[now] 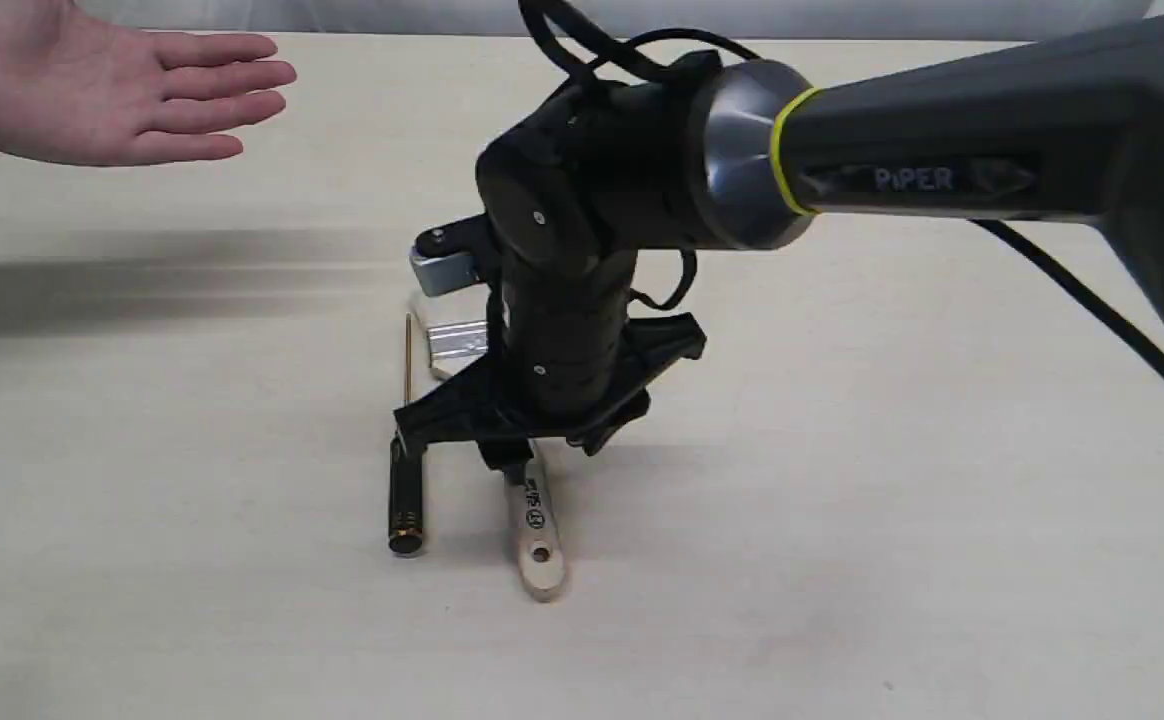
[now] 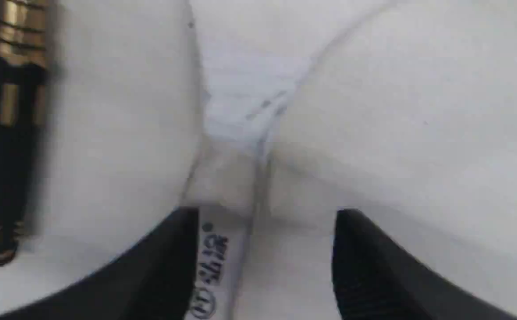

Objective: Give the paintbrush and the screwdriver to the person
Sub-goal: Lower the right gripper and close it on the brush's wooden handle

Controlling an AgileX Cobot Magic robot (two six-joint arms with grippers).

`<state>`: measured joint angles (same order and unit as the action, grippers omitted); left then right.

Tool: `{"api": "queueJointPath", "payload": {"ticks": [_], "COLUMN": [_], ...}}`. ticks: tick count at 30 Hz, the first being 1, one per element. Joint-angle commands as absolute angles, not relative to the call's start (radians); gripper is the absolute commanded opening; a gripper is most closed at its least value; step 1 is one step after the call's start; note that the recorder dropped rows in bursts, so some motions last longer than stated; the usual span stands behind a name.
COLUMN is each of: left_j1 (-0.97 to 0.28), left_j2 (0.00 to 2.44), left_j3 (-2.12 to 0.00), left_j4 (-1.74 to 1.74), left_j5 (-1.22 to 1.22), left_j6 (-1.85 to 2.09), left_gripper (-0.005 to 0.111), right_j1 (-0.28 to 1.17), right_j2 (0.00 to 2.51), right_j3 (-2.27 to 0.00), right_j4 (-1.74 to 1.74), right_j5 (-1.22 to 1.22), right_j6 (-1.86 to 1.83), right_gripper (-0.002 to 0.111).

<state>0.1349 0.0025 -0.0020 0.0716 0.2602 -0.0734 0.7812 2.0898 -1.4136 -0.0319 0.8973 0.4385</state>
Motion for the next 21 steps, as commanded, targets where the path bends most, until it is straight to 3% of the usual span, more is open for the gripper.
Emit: {"api": "queueJointPath", "payload": {"ticks": [1,18,21], "left_j1": [0.127,0.127,0.127], "left_j2": [0.0,0.0,0.0], "left_j3": [0.0,0.0,0.0], "left_j4": [0.067,0.067,0.067], "left_j5": [0.25,0.25,0.25], "left_j6": [-0.075,-0.075,-0.075], "left_gripper": [0.0,0.0,0.0], "right_j1": [0.782,0.782,0.782], "right_j2": [2.079,2.18,2.18], "right_j3": [-1.442,-1.442,-1.442], "right_j4": [0.043,0.046,0.039], "right_j5": [0.875,0.816,0.821], "right_j6": [0.377,0.362,0.362], "right_gripper": [0.049,0.048,0.039]}}
